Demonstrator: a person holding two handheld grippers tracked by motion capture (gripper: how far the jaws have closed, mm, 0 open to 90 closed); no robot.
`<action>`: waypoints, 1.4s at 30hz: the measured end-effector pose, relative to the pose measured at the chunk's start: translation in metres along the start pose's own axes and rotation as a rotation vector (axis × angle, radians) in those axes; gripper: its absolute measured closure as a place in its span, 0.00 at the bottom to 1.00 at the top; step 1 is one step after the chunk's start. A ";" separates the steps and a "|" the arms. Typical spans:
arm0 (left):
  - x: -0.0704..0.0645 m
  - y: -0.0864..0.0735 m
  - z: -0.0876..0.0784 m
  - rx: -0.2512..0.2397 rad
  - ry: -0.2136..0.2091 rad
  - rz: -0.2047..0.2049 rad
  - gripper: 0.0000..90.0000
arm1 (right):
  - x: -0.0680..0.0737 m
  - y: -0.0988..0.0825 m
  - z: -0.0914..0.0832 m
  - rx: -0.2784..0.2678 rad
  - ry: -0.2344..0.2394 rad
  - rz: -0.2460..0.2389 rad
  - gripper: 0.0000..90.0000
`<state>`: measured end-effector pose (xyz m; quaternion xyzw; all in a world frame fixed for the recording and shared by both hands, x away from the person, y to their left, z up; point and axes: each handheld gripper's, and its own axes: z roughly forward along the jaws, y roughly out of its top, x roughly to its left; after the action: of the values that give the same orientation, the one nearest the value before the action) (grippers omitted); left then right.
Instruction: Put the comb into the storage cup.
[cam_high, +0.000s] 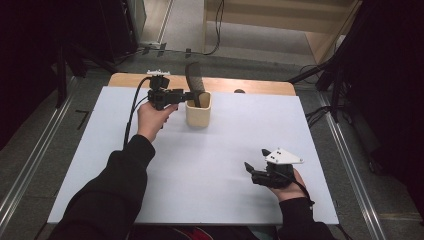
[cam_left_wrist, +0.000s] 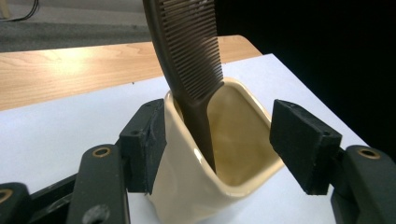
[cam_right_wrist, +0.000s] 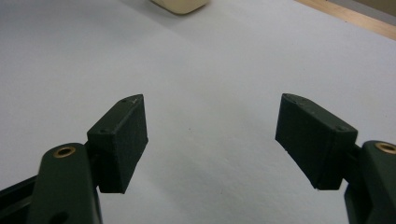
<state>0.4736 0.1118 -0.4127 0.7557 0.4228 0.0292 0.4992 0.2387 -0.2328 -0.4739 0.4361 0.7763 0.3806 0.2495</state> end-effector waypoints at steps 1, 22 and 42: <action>0.000 0.000 -0.001 0.003 -0.001 -0.001 0.41 | 0.000 0.000 0.000 0.000 0.000 0.000 0.26; 0.000 -0.021 -0.022 0.031 -0.033 -0.015 0.37 | -0.001 -0.001 -0.001 0.010 -0.004 0.006 0.26; 0.001 -0.042 -0.035 0.051 -0.051 -0.020 0.35 | -0.001 -0.001 0.000 0.015 0.002 0.004 0.26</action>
<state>0.4319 0.1441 -0.4278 0.7645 0.4182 -0.0059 0.4905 0.2381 -0.2339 -0.4748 0.4391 0.7787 0.3754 0.2447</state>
